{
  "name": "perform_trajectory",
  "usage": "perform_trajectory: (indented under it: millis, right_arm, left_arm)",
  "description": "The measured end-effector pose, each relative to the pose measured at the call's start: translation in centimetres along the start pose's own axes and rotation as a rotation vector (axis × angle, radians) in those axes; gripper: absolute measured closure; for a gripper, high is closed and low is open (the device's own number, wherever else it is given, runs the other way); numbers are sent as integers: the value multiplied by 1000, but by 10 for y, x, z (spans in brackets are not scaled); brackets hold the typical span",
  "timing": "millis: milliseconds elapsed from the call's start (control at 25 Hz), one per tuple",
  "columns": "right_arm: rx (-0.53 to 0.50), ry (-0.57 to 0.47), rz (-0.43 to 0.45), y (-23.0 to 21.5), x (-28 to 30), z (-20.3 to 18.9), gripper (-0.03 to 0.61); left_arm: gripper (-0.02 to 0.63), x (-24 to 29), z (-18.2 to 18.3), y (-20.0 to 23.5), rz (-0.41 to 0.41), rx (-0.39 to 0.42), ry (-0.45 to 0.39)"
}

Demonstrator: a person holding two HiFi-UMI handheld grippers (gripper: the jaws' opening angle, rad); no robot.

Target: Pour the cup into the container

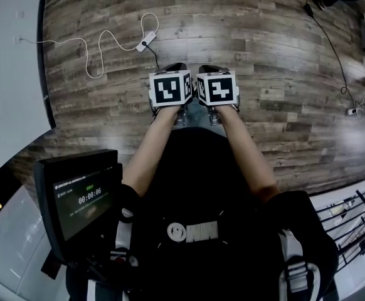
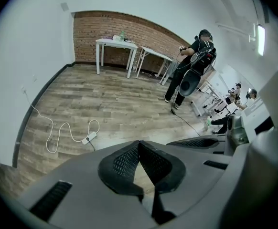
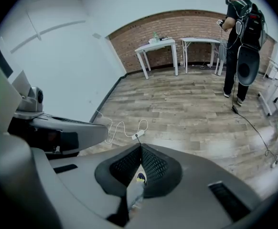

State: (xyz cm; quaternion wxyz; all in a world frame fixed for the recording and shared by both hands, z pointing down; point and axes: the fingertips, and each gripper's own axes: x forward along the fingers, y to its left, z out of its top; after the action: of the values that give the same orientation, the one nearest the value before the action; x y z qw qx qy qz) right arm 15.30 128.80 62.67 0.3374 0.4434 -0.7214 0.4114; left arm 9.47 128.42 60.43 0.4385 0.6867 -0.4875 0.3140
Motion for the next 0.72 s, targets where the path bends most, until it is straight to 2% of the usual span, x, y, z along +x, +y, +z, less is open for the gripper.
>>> perform_trajectory:
  millis: [200,400,480,600,720]
  right_arm:
    - [-16,-16,5,1,2,10,574]
    - [-5,-34,-3,2,5,3,574]
    - [-3,-27,-15,0,15,25,574]
    - [23,-3,-36,-4,42,75,574]
    - [36,-1,-40,4,57,104,574]
  left_arm:
    - [614,0,8,-1,0,0,-27]
    - [614,4,3,-1,-19,18,-37]
    - [614,13,24,10,-25,15,-28]
    - [614,34,74,33,-46,15,3]
    - [614,41,98,48,-77,26,22]
